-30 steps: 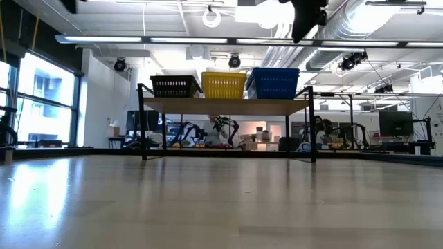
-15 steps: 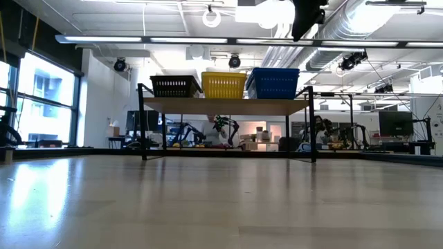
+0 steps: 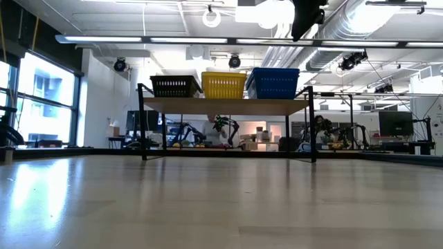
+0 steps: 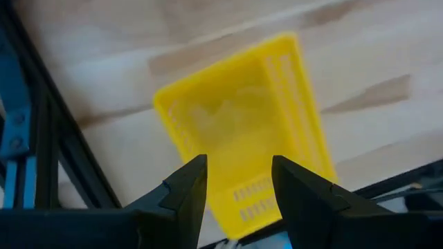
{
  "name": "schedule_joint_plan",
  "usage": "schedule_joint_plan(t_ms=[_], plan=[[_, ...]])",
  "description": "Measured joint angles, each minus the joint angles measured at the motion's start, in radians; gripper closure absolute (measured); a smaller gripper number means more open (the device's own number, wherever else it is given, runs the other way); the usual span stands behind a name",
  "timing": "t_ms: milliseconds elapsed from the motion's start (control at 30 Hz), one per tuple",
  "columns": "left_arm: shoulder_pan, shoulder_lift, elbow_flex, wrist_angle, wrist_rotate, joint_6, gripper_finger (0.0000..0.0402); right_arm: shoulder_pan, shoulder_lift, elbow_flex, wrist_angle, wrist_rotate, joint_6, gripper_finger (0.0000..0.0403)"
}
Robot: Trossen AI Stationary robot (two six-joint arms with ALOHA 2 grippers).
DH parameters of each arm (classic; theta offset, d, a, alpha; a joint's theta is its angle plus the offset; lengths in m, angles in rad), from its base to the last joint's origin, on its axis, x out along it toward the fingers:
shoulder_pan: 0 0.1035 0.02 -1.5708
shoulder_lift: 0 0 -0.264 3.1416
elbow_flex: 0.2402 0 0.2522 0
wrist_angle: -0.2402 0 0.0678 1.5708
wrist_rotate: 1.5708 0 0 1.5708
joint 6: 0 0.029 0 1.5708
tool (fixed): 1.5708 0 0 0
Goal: Stack baskets on shelf by color
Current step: Stack the yellow bin on top of the yellow bins on the shelf
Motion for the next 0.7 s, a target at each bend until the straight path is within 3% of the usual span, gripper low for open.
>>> schedule_joint_plan(t_ms=[700], plan=[[-0.009, 0.219, -0.005, 0.036, 0.165, -0.063, 0.025, 0.0, 0.0, 0.0, 0.001, 0.0, 0.002, 0.0324]])
